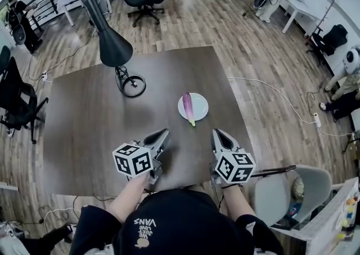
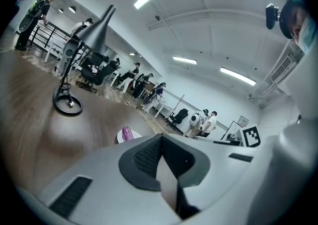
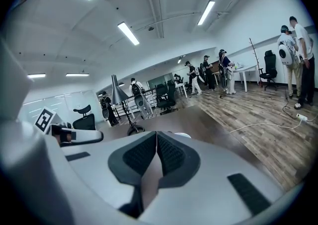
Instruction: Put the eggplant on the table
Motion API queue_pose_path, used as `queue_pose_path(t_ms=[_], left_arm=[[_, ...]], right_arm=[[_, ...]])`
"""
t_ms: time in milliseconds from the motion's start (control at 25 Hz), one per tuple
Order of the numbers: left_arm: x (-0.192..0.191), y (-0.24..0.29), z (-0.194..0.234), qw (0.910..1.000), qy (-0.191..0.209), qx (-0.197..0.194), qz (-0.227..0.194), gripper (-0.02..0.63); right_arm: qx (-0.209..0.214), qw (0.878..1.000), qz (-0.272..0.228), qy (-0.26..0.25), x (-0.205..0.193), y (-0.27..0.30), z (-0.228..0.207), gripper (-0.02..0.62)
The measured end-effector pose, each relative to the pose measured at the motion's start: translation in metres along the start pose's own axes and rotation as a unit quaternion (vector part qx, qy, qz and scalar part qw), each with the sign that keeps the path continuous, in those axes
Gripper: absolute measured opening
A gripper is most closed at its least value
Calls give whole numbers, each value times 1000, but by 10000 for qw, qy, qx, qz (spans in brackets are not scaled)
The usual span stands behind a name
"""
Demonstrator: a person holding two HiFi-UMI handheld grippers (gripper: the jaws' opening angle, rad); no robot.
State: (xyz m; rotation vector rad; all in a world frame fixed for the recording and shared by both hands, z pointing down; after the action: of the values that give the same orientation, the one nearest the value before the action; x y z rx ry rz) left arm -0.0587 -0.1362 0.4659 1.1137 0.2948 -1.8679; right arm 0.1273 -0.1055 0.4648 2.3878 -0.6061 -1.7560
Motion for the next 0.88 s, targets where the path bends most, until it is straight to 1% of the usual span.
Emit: queue_pose_path(t_ms=[320, 640, 880], left_arm=[[-4, -3, -8, 9992, 369, -28, 176, 12], [-5, -3, -8, 9991, 382, -37, 155, 12], [-4, -3, -11, 9990, 418, -36, 162, 12]], right_arm=[[-25, 10000, 28, 83, -5, -6, 9, 21], [-58, 9999, 120, -56, -10, -7, 12, 18], [-63, 9999, 128, -68, -7, -9, 11, 18]])
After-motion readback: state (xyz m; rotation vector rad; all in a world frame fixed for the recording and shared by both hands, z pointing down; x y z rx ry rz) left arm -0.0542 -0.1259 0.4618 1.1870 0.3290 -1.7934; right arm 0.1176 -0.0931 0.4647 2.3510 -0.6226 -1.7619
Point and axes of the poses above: the fingertips, and each gripper's own axes: y forward along the fingers, z to its left, x out of its top, the point moved 2 cm from there along -y, backward along the fingers, and after that the axes turned 2 degrees about -z, right-handed, at the moved point
